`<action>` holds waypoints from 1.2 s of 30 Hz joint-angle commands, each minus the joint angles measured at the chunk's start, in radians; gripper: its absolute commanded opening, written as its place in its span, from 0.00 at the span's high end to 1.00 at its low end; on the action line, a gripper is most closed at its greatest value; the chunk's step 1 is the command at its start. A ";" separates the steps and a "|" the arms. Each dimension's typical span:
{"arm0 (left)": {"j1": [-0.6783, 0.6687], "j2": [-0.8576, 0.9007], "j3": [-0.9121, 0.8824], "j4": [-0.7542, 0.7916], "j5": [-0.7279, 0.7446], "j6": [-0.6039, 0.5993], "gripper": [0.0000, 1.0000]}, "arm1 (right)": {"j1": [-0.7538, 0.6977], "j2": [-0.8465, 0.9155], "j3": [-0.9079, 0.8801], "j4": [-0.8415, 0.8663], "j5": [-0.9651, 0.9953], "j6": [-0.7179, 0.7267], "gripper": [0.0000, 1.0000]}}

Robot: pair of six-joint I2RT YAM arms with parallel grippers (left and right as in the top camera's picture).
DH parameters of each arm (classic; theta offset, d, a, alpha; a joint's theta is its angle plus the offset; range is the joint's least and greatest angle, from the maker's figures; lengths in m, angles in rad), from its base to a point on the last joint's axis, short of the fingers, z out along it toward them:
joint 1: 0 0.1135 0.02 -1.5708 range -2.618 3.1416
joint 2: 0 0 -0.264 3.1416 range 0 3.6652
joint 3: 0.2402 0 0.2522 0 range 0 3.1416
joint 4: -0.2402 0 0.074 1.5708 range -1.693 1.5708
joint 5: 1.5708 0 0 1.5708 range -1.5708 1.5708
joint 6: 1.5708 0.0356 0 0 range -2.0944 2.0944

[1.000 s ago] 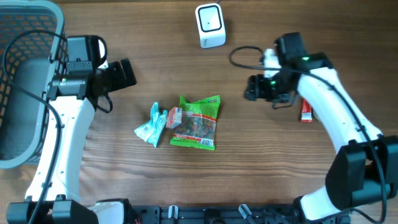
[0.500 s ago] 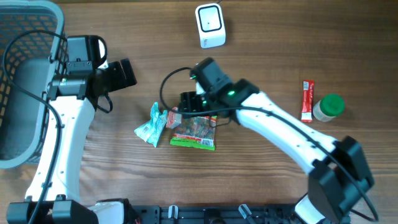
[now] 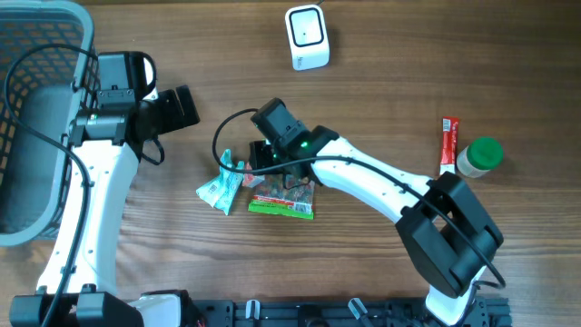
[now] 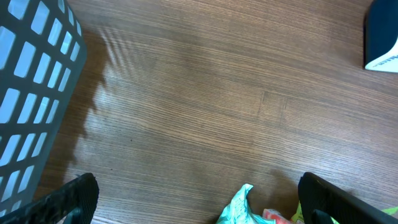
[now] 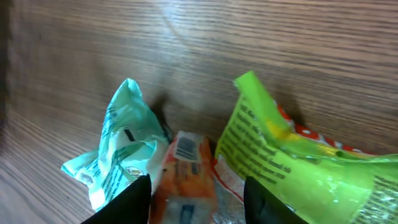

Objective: Scan the item barcode
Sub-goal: 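Grasp the orange tissue pack and lift it right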

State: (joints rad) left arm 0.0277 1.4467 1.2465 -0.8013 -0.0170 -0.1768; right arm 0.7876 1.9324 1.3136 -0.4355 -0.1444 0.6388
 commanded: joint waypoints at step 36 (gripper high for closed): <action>0.003 -0.007 0.018 0.003 -0.006 0.013 0.00 | -0.292 -0.411 0.001 -0.463 0.574 -0.051 0.86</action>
State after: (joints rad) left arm 0.0277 1.4467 1.2465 -0.8013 -0.0170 -0.1768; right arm 0.5522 1.5394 1.3128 -0.8982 0.3874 0.6079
